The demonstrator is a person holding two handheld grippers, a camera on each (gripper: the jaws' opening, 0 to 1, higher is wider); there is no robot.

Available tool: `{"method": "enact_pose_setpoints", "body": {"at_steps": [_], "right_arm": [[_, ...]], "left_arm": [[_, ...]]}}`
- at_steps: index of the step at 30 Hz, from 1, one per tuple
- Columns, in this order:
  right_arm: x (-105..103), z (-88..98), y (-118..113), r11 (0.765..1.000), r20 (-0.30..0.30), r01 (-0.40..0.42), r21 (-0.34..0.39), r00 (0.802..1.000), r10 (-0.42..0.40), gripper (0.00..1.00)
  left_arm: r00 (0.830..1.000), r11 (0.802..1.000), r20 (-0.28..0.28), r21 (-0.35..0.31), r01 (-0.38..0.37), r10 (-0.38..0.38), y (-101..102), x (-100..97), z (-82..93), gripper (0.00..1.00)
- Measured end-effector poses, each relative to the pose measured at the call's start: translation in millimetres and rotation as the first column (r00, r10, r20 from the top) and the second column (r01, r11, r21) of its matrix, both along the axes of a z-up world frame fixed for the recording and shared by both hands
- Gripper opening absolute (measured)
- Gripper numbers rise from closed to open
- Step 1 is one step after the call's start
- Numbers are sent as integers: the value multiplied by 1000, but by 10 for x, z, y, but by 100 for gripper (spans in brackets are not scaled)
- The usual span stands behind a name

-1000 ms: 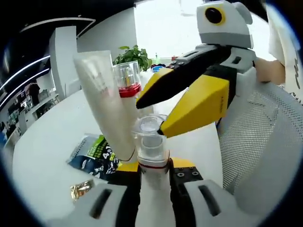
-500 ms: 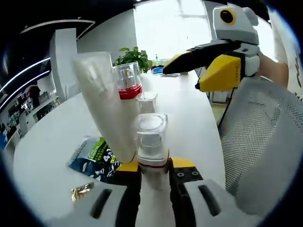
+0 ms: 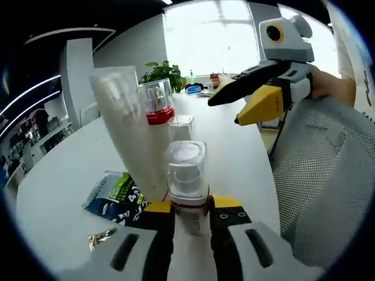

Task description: Arrange the skincare products in the storage area until every visible bottle or jar stands upright without overlapping.

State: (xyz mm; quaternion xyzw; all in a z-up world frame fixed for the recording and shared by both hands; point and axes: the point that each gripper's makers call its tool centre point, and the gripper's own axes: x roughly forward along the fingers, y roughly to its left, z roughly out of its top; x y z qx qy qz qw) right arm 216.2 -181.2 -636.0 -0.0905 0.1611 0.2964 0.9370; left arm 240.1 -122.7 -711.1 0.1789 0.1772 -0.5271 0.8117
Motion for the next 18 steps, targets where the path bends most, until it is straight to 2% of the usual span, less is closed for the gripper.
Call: {"method": "enact_pose_setpoints", "body": {"at_steps": [18], "right_arm": [[-1, -23, -28, 1000, -8, 11, -6, 1000, -11, 35]], "left_arm": [[1000, 1000, 7, 3, 12, -12, 41, -42, 3, 19]]}}
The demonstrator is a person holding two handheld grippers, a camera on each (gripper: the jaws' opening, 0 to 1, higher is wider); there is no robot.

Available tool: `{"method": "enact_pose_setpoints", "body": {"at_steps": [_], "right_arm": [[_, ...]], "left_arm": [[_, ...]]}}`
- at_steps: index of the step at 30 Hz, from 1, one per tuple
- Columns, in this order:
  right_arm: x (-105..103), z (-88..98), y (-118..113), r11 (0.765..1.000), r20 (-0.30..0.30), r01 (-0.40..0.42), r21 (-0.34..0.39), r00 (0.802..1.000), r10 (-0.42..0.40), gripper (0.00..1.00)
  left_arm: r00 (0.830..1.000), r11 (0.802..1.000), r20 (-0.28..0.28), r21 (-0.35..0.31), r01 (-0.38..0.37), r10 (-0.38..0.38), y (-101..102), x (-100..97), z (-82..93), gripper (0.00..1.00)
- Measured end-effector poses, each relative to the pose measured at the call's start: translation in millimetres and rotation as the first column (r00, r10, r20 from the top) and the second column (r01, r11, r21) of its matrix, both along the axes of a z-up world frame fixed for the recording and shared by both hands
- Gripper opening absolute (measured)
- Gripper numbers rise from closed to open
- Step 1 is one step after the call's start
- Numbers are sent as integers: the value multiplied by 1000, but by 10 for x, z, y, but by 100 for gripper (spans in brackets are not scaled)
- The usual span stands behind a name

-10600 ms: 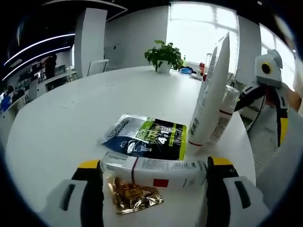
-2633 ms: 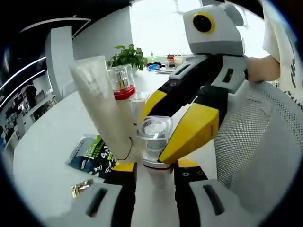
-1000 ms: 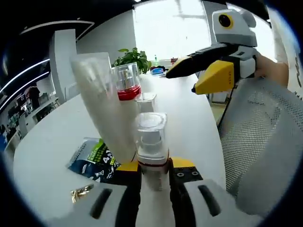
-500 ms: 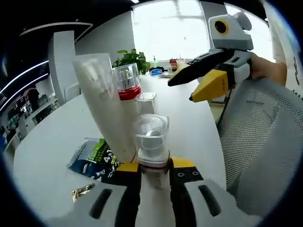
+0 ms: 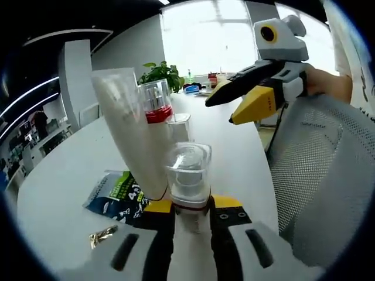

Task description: Arrange the skincare products in the storage area until every visible bottle or jar stands upright without overlapping.

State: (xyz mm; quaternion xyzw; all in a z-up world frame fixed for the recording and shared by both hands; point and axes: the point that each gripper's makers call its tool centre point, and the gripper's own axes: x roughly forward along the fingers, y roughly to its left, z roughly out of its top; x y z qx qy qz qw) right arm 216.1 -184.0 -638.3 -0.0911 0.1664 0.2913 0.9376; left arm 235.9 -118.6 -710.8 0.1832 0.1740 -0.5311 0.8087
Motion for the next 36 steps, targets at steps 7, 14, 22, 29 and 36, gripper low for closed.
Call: {"method": "enact_pose_setpoints", "body": {"at_steps": [7, 14, 22, 29, 36], "right_arm": [[-4, -22, 5, 1000, -7, -5, -6, 1000, 5, 35], [-2, -27, 2, 1000, -7, -4, -12, 1000, 4, 35], [-5, -35, -3, 1000, -12, -3, -13, 1000, 2, 35], [-12, -56, 15, 1000, -22, -11, -19, 1000, 11, 36], [-17, -69, 30, 999, -24, -21, -31, 1000, 20, 38]], "left_arm": [[1000, 1000, 4, 2, 4, -4, 6, -7, 2, 20], [1000, 1000, 7, 9, 0, -1, 37, 4, -4, 21], [1000, 999, 14, 33, 1, -2, 60, 2, -11, 28], [994, 987, -50, 135, -85, 92, 247, -4, -102, 32], [984, 970, -112, 219, -109, 136, 318, -98, -257, 21]]}}
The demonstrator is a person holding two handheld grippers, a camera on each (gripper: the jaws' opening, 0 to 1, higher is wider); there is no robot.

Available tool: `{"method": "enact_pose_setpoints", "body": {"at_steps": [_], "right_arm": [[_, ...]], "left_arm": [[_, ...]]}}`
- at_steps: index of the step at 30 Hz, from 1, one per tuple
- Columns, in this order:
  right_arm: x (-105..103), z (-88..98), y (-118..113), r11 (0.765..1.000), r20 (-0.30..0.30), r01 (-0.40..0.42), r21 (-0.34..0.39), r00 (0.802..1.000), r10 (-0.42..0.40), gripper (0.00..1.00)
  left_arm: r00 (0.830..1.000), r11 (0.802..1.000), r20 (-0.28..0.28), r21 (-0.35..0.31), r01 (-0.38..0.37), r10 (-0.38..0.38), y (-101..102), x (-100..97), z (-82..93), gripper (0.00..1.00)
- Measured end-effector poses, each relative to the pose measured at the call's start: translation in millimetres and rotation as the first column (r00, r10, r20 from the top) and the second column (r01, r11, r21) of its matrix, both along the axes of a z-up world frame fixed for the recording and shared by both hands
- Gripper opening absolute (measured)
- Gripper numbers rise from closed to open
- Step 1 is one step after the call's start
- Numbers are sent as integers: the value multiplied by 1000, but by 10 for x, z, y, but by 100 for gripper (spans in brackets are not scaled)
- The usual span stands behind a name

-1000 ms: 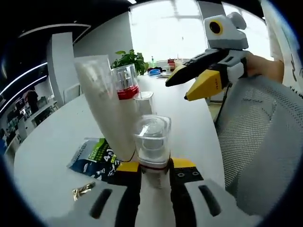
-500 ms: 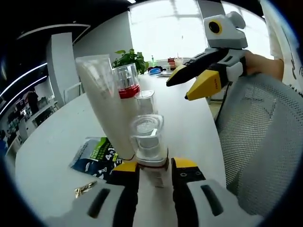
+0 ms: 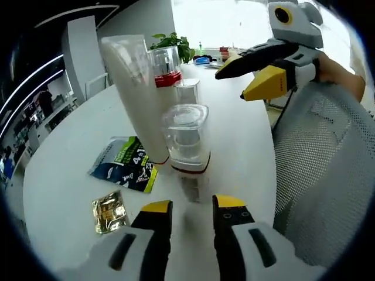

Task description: Arrange the skincare products in the storage area until every visible bottle or jar stands upright without overlapping.

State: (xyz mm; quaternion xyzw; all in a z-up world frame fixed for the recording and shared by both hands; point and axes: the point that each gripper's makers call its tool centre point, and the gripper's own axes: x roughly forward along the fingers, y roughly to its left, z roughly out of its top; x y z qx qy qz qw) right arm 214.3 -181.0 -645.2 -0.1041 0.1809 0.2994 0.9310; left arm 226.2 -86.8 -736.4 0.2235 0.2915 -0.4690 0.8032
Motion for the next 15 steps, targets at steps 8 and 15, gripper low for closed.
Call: {"method": "enact_pose_setpoints", "body": {"at_steps": [8, 15], "right_arm": [[4, -8, -15, 1000, -5, 8, 0, 1000, -8, 40], [15, 4, -35, 1000, -4, 20, 10, 1000, -20, 40]], "left_arm": [[995, 995, -75, -70, -64, 59, -89, 31, 82, 13], [997, 998, -68, -40, -43, 41, -165, -12, 68, 10]]}}
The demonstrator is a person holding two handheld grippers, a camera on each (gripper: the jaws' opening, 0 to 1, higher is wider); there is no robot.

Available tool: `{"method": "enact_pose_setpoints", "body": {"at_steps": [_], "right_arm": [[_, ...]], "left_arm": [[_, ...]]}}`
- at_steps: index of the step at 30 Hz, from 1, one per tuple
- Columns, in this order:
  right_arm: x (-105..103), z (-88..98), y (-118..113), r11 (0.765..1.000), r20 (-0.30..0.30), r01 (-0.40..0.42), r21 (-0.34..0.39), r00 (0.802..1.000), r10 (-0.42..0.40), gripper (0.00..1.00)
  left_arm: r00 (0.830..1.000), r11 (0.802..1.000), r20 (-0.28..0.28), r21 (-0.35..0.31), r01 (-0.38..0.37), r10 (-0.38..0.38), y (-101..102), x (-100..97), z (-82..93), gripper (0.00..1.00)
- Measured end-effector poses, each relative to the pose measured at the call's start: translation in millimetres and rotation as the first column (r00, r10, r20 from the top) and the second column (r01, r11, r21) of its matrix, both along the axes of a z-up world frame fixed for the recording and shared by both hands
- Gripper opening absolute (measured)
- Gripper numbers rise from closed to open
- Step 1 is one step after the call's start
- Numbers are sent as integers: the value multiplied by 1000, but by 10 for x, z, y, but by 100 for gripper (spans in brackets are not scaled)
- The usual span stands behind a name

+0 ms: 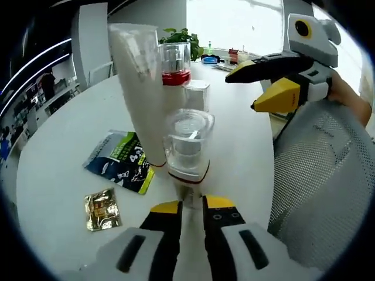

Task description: Arrange the skincare products in the storage area until every visible bottle or jar stands upright without overlapping.

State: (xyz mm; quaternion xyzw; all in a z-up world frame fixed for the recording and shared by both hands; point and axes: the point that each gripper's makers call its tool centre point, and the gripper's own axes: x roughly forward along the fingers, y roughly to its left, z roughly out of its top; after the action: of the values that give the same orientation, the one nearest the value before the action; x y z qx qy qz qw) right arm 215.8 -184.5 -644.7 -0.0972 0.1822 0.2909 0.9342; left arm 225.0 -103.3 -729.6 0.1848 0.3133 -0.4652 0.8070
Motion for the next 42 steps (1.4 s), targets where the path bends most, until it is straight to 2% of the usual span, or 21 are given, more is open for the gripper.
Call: {"method": "enact_pose_setpoints", "body": {"at_steps": [23, 42], "right_arm": [[15, 0, -28, 1000, -2, 11, -5, 1000, -11, 40], [12, -28, -27, 1000, -10, 5, -22, 1000, -5, 40]], "left_arm": [[1000, 1000, 24, -2, 7, -7, -158, 172, -45, 8], [999, 1000, 35, -6, 7, -7, -264, 210, -59, 7]]}}
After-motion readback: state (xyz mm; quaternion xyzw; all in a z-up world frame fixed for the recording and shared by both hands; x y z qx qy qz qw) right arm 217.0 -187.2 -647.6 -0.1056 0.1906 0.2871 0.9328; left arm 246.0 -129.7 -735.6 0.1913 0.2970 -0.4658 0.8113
